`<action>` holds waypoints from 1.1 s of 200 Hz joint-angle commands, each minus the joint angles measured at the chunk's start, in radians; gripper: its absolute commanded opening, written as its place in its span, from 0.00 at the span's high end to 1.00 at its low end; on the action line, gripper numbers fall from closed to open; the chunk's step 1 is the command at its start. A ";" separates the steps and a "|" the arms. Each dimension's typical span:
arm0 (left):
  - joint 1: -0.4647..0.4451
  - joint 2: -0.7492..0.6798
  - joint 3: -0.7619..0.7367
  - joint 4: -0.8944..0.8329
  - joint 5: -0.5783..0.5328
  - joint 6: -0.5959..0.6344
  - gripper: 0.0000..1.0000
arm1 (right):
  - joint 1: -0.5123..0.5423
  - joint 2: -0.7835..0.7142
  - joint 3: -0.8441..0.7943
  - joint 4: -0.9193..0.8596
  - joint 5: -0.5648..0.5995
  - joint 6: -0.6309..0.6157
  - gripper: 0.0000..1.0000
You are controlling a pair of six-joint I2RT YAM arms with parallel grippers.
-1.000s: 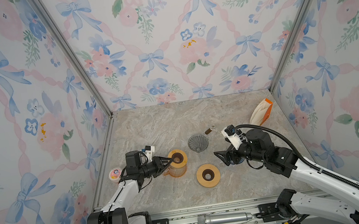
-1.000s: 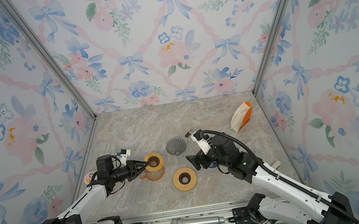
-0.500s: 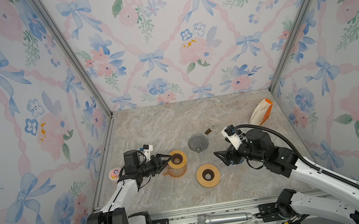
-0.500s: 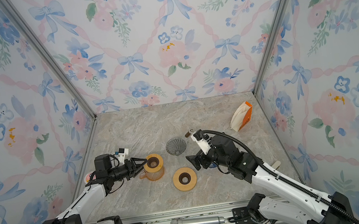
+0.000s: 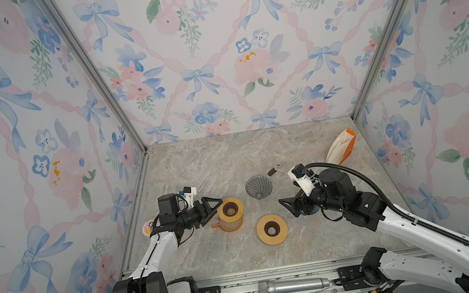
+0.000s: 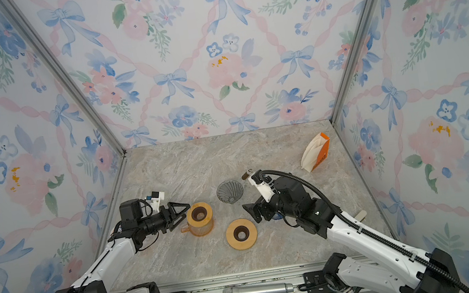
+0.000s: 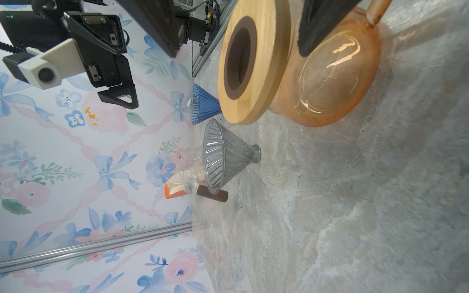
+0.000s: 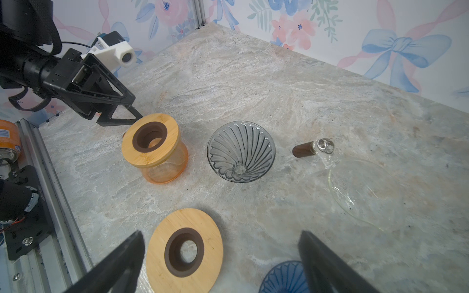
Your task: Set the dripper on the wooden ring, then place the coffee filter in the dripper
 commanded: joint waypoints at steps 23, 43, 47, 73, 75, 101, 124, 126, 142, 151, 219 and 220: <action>0.016 -0.032 0.049 -0.063 -0.026 0.049 0.18 | 0.014 -0.004 0.022 0.007 0.031 -0.016 0.04; 0.020 -0.039 0.068 -0.095 -0.044 0.072 0.19 | 0.014 -0.002 0.025 0.008 0.032 -0.013 0.03; 0.021 -0.038 0.070 -0.102 -0.050 0.077 0.19 | 0.014 -0.002 0.025 0.008 0.032 -0.012 0.03; 0.022 -0.034 0.071 -0.124 -0.072 0.095 0.26 | 0.015 0.000 0.023 0.009 0.030 -0.007 0.04; 0.023 -0.032 0.070 -0.124 -0.071 0.094 0.27 | 0.015 0.000 0.021 0.009 0.030 -0.007 0.04; 0.022 -0.010 0.055 -0.124 -0.080 0.098 0.39 | 0.016 0.001 0.021 0.011 0.031 -0.006 0.04; 0.022 0.009 0.047 -0.123 -0.083 0.108 0.42 | 0.015 0.012 0.025 0.008 0.032 -0.003 0.04; 0.022 0.010 0.045 -0.123 -0.084 0.109 0.43 | 0.015 0.013 0.025 0.007 0.032 -0.002 0.03; 0.022 0.018 0.043 -0.125 -0.086 0.110 0.51 | 0.015 0.029 0.035 -0.001 0.030 0.006 0.04; 0.022 0.020 0.043 -0.124 -0.086 0.109 0.55 | 0.015 0.037 0.039 0.001 0.026 0.009 0.04; 0.022 0.055 0.027 -0.125 -0.128 0.128 0.75 | 0.042 0.147 0.130 -0.093 0.061 0.001 0.03; 0.022 0.054 0.028 -0.125 -0.129 0.128 0.76 | 0.043 0.151 0.132 -0.095 0.061 0.000 0.03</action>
